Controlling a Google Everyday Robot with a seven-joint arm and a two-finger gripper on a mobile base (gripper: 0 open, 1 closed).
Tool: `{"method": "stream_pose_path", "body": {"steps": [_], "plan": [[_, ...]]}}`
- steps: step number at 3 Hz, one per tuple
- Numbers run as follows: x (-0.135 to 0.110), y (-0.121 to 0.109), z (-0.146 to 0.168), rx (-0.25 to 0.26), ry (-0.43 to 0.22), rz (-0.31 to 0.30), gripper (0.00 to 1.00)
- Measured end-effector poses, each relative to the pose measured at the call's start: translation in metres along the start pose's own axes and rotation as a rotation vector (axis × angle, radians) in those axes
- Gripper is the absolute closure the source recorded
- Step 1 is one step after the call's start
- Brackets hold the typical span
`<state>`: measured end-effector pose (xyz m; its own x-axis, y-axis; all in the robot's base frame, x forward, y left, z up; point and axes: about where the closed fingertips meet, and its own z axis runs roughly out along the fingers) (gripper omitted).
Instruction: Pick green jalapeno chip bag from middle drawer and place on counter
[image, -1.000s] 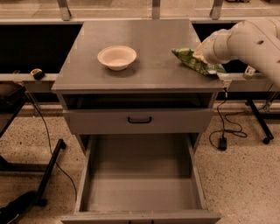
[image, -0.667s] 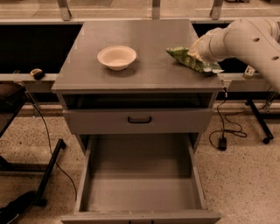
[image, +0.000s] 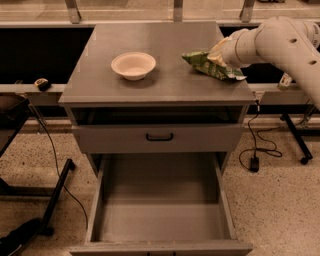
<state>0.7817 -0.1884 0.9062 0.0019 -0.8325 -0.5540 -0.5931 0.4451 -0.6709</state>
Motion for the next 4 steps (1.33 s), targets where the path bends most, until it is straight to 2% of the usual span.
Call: {"method": "stream_pose_path", "body": {"steps": [1, 2, 3, 4], "plan": [[0.000, 0.000, 0.000, 0.000, 0.000, 0.000, 0.38], [0.000, -0.001, -0.002, -0.003, 0.002, -0.007, 0.06], [0.000, -0.003, -0.010, -0.012, 0.010, -0.031, 0.00], [0.014, -0.018, -0.049, 0.012, 0.077, -0.067, 0.00]]}}
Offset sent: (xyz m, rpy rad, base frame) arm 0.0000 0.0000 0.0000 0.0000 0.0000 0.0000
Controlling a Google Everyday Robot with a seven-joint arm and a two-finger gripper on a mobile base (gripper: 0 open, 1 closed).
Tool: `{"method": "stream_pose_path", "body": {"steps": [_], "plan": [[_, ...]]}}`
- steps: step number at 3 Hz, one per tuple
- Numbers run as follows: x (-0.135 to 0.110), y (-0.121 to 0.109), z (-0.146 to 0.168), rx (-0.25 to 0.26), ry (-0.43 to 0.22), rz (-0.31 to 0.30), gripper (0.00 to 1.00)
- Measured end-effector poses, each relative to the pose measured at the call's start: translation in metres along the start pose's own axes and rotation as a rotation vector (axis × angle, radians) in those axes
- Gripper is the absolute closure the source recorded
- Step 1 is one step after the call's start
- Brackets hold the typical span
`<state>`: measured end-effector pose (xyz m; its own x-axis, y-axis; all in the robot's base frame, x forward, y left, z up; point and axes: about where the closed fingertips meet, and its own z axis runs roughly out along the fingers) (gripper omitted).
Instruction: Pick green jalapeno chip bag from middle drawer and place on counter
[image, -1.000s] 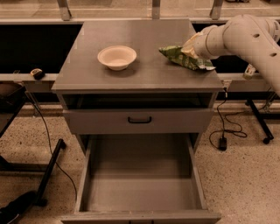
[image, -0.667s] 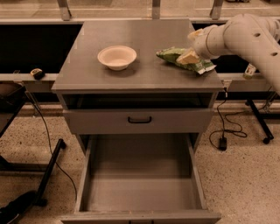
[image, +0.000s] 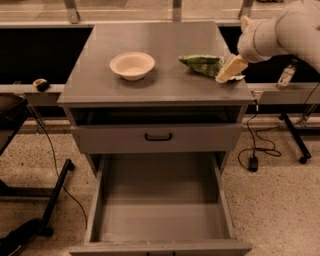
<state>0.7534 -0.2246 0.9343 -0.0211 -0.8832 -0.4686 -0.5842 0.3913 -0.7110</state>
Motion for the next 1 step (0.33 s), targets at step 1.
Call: {"method": "stream_pose_path", "body": {"steps": [1], "plan": [[-0.0015, -0.0022, -0.0039, 0.004, 0.002, -0.004, 0.00]]}}
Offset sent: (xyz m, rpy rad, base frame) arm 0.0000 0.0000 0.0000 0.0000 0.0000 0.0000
